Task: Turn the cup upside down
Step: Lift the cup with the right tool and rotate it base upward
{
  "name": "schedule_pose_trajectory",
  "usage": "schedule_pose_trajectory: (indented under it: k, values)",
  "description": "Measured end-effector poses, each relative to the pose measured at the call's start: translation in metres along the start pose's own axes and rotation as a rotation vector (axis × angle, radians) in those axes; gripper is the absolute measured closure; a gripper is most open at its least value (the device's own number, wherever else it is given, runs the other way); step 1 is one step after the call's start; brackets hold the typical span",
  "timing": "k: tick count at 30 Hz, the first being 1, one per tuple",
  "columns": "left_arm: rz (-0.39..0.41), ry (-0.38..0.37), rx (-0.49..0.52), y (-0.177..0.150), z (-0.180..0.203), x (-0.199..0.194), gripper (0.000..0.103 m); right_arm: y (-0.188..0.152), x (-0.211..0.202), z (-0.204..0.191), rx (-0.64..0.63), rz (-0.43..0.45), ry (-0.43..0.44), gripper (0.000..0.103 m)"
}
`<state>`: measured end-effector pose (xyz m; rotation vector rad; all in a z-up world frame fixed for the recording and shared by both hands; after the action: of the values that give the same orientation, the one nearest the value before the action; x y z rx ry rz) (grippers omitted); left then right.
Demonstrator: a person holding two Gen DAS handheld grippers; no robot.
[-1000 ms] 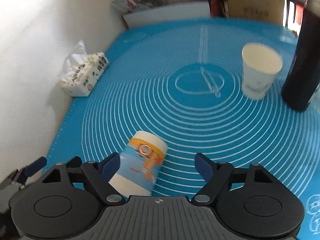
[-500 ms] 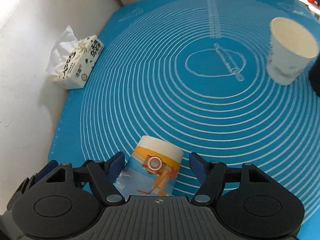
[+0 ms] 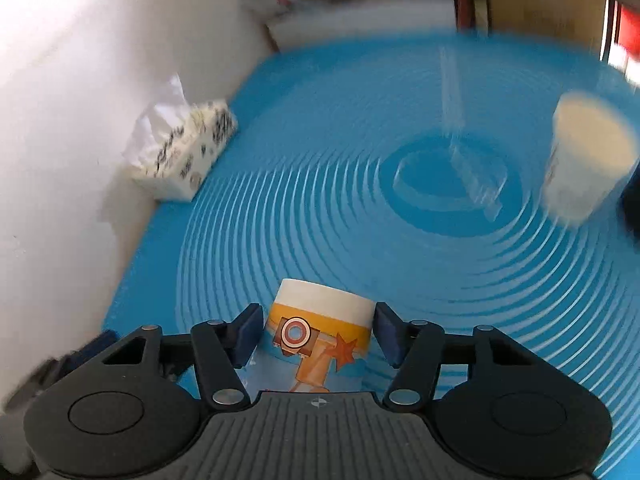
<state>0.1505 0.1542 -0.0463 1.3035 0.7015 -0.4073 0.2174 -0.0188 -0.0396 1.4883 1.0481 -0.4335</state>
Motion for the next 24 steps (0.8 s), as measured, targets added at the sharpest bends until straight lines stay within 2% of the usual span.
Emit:
schedule_pose_trajectory:
  k: [5,9,13,17,21,24]
  values:
    - [0.016,-0.005,-0.011,0.0,0.003,-0.004,0.012,-0.008,-0.015,0.001,-0.058,0.133,-0.053,0.046]
    - [0.035,-0.017,-0.023,0.0,0.003,-0.008,0.012,-0.019,-0.028,-0.014,-0.216,0.308,-0.168,0.046]
    - [0.053,-0.017,-0.034,-0.002,0.004,-0.012,0.012,-0.033,-0.032,-0.023,-0.307,0.422,-0.234,0.046]
    - [0.047,-0.023,-0.032,-0.005,0.006,-0.014,0.012,-0.046,-0.025,-0.027,-0.36,0.44,-0.25,0.046]
    - [0.048,-0.013,-0.022,-0.01,0.007,-0.017,0.012,-0.058,-0.02,-0.023,-0.359,0.411,-0.245,0.045]
    - [0.039,-0.015,-0.019,-0.013,0.009,-0.018,0.012,-0.07,-0.027,-0.018,-0.359,0.426,-0.237,0.046]
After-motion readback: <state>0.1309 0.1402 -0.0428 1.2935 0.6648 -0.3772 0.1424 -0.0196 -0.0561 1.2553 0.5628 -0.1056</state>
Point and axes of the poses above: each gripper's, at about its wrist camera, not at the fingertips, and x roughly the way its jaws point, z to its right, y to its top, the point moved 1 cm from there along x, roughly the way its jaws point, and after that the axes turned 7 degrees about -x, right-handed, at the moved point
